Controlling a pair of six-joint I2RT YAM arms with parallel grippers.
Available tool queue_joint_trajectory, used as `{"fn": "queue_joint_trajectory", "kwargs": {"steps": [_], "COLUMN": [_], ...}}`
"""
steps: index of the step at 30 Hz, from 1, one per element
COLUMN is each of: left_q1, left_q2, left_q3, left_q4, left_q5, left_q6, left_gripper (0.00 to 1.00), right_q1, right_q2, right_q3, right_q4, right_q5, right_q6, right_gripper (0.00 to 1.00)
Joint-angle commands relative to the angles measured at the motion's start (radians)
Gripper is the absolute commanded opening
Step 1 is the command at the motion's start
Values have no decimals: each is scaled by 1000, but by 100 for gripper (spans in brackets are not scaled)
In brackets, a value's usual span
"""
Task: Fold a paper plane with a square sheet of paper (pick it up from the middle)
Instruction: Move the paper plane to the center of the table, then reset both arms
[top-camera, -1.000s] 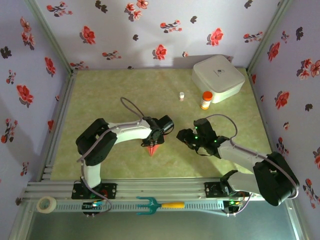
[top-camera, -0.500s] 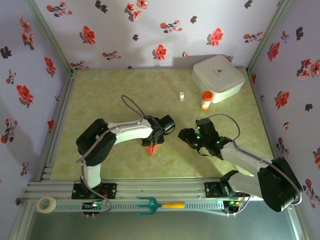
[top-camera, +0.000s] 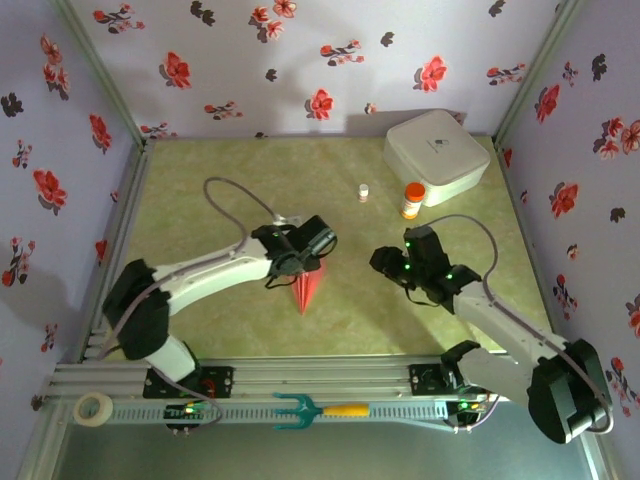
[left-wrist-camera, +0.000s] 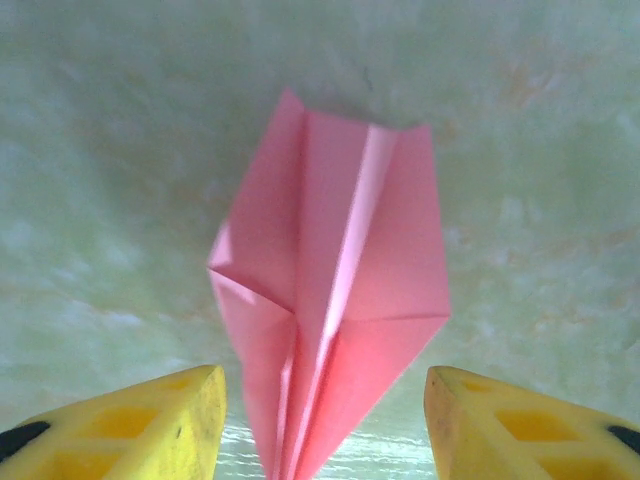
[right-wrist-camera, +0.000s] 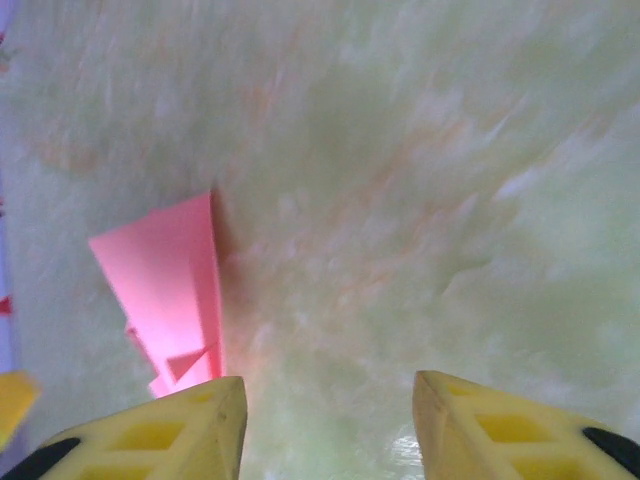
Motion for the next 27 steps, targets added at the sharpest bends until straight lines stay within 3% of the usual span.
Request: {"fn": "queue_joint_trajectory", "kwargs": {"steps": [1,4,7,9,13,16,23,25,27], "left_q1": [22,123,292,424,737,852,880,883,892], "left_q2": [-153,-320,-504,-607,-676,-589,-285,-250,-227], "left_q3": [-89,-239,-436,-554,-674,-714,-736,-755,-796], "left_q4": [0,99,322,470,623,750,1074,1194,1362], "left_q5": [-223,-313,-294,-251,-89,-8,79,97,131], "left_q6": [150,309,557,712,823,850,973,990,1030], "left_gripper": [60,73,89,100,100,100,100,100,100], "right_q1": [-11,-11,-42,-94,-203,-260,-314,-333,-360], "right_q2": [-67,-97,-54,15,166,224,389,466,459], "right_q3": [98,113,-5,-55,-81,-124,-196,-241,-262], "right_q4": [-180,-135,130,285,477,641,1004,1175,1211], "right_q5": [354,626,877,925,783,648,470,460,467], "right_q6": [-207,-405,-616,-693,-769,-798,-897,-909,-870], "right_gripper": [53,69,88,88,87,86,87,88,89]}}
